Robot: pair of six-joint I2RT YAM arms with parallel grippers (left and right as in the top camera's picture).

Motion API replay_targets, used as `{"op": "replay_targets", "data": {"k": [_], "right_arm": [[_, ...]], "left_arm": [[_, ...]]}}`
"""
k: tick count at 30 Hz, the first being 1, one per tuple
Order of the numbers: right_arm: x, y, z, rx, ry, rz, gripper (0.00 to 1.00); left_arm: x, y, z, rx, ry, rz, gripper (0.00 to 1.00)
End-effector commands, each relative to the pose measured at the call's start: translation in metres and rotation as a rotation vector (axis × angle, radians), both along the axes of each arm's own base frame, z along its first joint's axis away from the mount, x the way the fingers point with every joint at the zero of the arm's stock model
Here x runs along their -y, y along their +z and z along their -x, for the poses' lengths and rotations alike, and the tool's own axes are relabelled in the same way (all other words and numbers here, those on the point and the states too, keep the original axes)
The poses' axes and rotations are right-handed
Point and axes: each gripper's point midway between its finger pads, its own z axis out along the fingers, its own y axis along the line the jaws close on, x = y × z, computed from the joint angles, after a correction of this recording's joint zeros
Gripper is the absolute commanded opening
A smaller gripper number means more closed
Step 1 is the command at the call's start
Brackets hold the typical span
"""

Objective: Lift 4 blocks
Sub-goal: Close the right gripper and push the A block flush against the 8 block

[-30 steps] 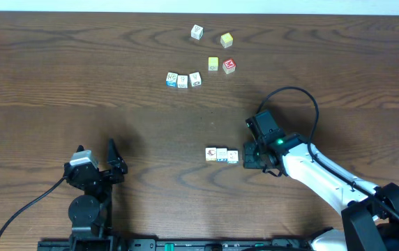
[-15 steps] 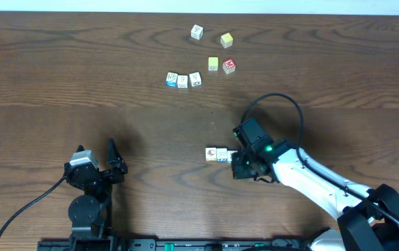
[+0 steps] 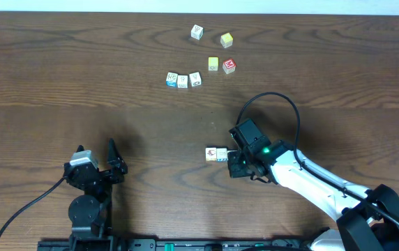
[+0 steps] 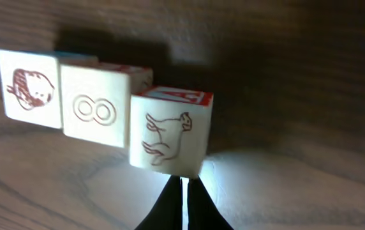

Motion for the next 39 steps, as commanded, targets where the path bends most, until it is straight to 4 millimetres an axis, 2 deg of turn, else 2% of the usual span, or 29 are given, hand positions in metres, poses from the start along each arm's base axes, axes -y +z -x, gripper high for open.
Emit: {"op": "replay_targets", "data": {"k": [1,39], "right_arm": [[-0.0019,-0.0008,-0.0013,0.011,-0.006,0.007,0.03],[-0.0059,-0.0004,0.0019,-0.011,-0.022,-0.018,0.01]], "left_arm": [[-0.0018,-0.0193,0.0007,-0.057,0.009,-0.003,0.77],[-0.0018,-0.0193,0.0007,-0.057,0.009,-0.003,0.77]]}}
